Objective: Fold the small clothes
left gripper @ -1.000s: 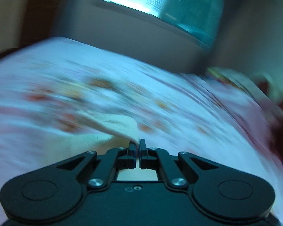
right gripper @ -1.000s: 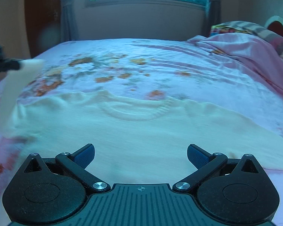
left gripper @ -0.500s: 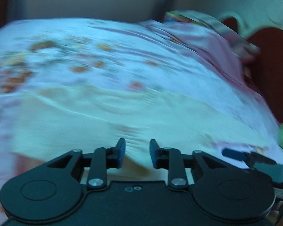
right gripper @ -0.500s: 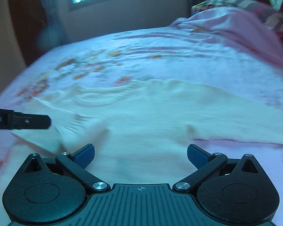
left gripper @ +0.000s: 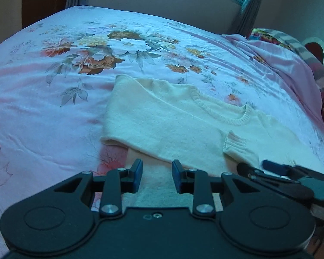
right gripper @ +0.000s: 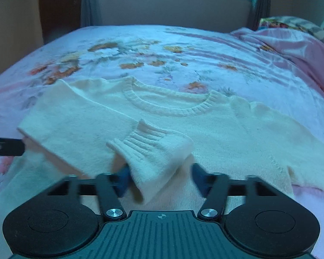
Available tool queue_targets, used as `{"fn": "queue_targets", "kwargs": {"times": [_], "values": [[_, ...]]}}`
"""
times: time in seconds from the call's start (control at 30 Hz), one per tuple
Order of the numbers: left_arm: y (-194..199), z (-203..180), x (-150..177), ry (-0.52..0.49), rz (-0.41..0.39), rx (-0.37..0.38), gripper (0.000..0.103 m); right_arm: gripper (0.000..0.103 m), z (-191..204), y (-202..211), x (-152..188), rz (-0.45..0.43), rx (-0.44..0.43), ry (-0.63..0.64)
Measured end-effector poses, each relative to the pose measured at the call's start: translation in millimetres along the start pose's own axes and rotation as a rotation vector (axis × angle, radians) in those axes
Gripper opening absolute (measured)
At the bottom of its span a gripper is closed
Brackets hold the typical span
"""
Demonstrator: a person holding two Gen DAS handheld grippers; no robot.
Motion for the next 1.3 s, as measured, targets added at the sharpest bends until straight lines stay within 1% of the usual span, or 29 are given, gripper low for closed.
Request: {"fn": "queue_targets", "kwargs": {"times": [0.03,0.07,0.17,0.2,0.3,0.37,0.43,0.5,0.53,0.57,0.63,0.67,0.7,0.77,0.8,0.87,0.93,0.97,1.1,1.13,1.23,1.3], "values": [[0,-1,1,-0.004,-0.003,0.0,0.027,0.048,-4,-2,-2,0.0,-0.006,-0.025],[0,-3,2,-0.01,-0.004,-0.001,0.029,0.044,-10,-1,-3,-0.006,-0.011,-0.052],[-6,-10,4,-0.044,0.002,-0.003,0.029,0.01,-31,14,-1,-0.046,-0.05,-0.139],[-9,-12,5,-0.054,0.006,-0.01,0.029,0.004,-39,23,1,-0.059,-0.057,-0.173],[-19,-13,8,-0.06,0.016,-0.028,0.029,0.004,-67,43,16,-0.076,-0.074,-0.27],[-24,-12,10,-0.052,0.03,-0.035,0.029,0.004,-83,51,32,-0.071,-0.077,-0.307],[-29,-10,13,-0.048,0.04,-0.041,0.029,0.004,-93,52,49,-0.038,-0.072,-0.323],[-32,-9,16,-0.056,0.041,-0.057,0.03,0.004,-96,46,62,0.02,-0.089,-0.321],[-33,-9,17,-0.059,0.04,-0.062,0.03,0.005,-98,44,66,0.029,-0.096,-0.328],[-33,-9,17,-0.061,0.039,-0.067,0.03,0.005,-101,46,68,0.016,-0.11,-0.345],[-31,-10,18,-0.06,0.039,-0.071,0.03,0.022,-108,47,65,0.005,-0.136,-0.383],[-31,-10,18,-0.057,0.041,-0.073,0.03,0.043,-113,46,61,-0.003,-0.154,-0.411],[-30,-9,18,-0.053,0.043,-0.073,0.03,0.053,-117,43,58,-0.003,-0.168,-0.432],[-29,-9,17,-0.051,0.044,-0.075,0.03,0.052,-122,38,51,0.005,-0.181,-0.451],[-29,-8,18,-0.046,0.044,-0.077,0.03,0.035,-122,37,47,-0.001,-0.168,-0.441],[-29,-7,18,-0.041,0.043,-0.081,0.03,0.013,-120,35,43,0.007,-0.187,-0.423],[-29,-7,18,-0.046,0.041,-0.091,0.03,0.013,-118,35,43,0.015,-0.19,-0.409],[-28,-8,19,-0.045,0.04,-0.091,0.03,0.009,-118,38,44,0.007,-0.187,-0.4],[-25,-10,19,-0.047,0.034,-0.096,0.03,0.007,-120,59,53,-0.044,-0.164,-0.397],[-26,-11,19,-0.049,0.036,-0.097,0.032,0.007,-120,65,57,-0.054,-0.153,-0.398],[-28,-12,20,-0.06,0.034,-0.106,0.032,0.007,-125,76,71,-0.075,-0.107,-0.402],[-30,-13,21,-0.064,0.036,-0.112,0.032,0.007,-130,72,80,-0.049,-0.09,-0.42]]}}
Point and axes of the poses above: each gripper's, at about its wrist camera, not at the fingertips, and y roughly against the way its jaws point, z to its left, x to its underside, the point moved 5 cm from there along -y, roughly the way its jaws point, and after that the axes turned 14 degrees about z, right-handed, at the moved point
